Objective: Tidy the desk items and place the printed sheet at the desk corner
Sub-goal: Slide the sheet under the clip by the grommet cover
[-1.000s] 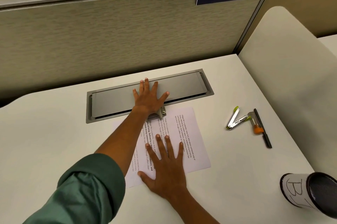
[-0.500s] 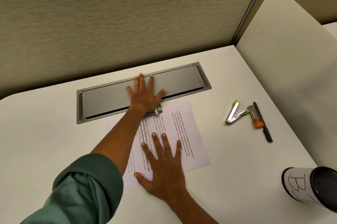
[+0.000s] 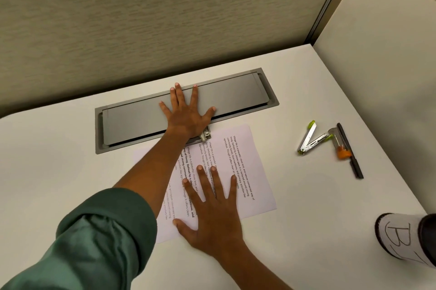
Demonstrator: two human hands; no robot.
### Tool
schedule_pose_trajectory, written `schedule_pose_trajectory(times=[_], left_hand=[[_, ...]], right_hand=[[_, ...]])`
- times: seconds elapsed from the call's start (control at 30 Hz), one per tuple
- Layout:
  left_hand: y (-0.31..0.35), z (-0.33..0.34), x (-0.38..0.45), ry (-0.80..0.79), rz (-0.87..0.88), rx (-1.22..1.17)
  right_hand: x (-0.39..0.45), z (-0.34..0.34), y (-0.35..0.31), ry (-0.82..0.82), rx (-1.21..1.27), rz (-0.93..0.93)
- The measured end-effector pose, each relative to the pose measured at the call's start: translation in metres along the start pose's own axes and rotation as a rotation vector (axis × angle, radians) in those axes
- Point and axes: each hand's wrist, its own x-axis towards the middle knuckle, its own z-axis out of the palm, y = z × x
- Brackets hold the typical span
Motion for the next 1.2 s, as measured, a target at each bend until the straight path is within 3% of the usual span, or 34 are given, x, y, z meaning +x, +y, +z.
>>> schedule_pose_trajectory(times=[1.2], left_hand=[[0.002, -0.004, -0.002, 0.089, 0.001, 0.041]], right_hand=[[0.0, 0.001, 0.002, 0.0, 0.033, 0.0]])
